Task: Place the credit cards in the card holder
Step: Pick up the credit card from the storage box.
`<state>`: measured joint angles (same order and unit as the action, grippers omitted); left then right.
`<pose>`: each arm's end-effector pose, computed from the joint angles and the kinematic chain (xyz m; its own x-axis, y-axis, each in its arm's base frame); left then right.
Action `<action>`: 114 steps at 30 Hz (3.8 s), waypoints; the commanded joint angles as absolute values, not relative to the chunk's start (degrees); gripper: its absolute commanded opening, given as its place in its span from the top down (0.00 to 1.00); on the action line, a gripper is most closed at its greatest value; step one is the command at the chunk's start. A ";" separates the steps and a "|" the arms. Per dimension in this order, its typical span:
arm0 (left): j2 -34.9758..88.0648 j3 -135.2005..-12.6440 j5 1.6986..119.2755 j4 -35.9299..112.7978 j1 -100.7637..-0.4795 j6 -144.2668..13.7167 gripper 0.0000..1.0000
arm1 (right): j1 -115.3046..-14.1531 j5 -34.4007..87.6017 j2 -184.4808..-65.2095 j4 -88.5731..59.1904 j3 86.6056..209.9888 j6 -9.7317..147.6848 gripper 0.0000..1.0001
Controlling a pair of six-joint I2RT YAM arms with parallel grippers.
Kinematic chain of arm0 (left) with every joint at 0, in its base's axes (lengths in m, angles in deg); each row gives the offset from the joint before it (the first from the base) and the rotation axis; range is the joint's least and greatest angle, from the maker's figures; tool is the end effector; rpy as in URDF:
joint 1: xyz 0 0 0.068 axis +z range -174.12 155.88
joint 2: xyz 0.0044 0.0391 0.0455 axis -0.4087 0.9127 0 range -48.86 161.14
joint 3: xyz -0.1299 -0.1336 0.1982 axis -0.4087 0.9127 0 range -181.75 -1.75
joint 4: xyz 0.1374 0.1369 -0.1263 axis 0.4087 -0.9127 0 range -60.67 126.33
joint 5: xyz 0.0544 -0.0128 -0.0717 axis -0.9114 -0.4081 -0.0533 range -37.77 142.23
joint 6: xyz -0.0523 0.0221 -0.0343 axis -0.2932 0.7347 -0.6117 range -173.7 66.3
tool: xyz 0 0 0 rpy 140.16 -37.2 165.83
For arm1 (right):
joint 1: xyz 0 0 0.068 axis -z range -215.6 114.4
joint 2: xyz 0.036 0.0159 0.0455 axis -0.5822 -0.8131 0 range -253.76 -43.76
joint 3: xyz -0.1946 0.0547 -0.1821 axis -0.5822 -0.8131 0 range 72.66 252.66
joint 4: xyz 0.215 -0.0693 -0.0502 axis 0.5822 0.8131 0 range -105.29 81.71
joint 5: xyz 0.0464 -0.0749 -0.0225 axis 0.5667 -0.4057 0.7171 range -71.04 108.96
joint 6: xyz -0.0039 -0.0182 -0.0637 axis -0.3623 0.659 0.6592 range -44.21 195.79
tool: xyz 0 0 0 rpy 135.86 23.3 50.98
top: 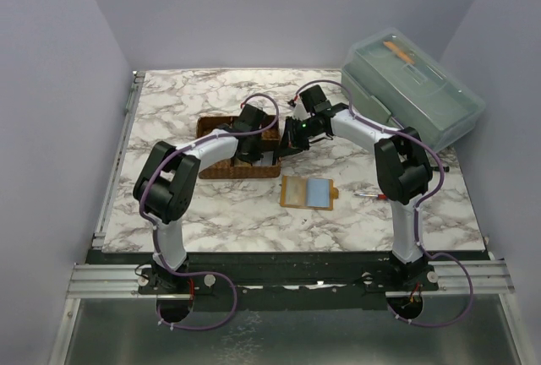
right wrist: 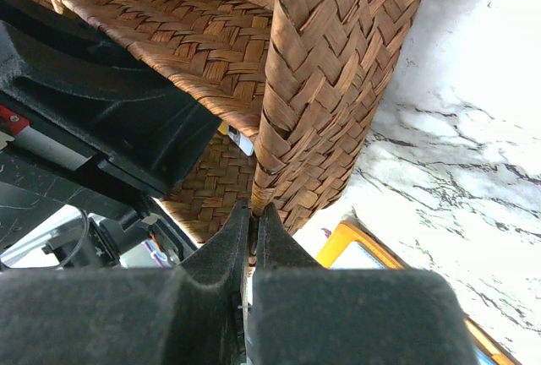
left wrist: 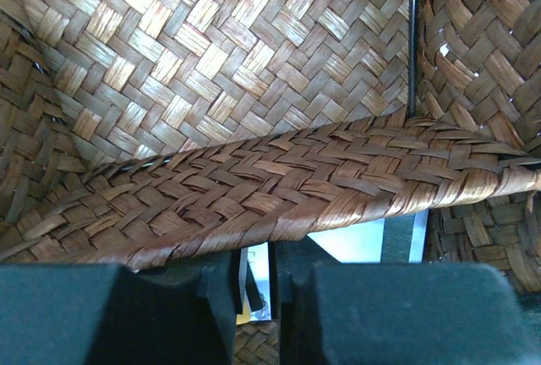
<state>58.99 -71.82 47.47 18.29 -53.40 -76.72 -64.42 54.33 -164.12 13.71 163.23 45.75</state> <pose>0.3305 -0.1804 0.1767 -0.8390 0.0235 -0.5437 0.1289 0.9792 -0.1565 0.3603 0.2329 0.1872 -0.9770 -0.0716 -0.2008 -0.1927 0.6996 0.6881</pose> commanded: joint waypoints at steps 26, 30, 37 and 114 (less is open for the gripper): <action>68.71 -84.45 29.13 -7.41 -54.71 -86.59 0.28 | -65.64 49.30 -165.48 17.05 162.07 48.51 1.00; 70.89 -84.70 22.67 -11.58 -54.49 -88.56 0.36 | -65.66 48.85 -165.32 16.88 161.64 48.00 1.00; 68.62 -84.27 15.98 -13.97 -54.48 -87.33 0.51 | -64.73 48.29 -164.98 16.41 160.31 46.49 1.00; 61.17 -83.14 32.99 -6.23 -49.68 -76.80 0.95 | -64.43 38.49 -160.96 14.23 159.96 49.88 1.00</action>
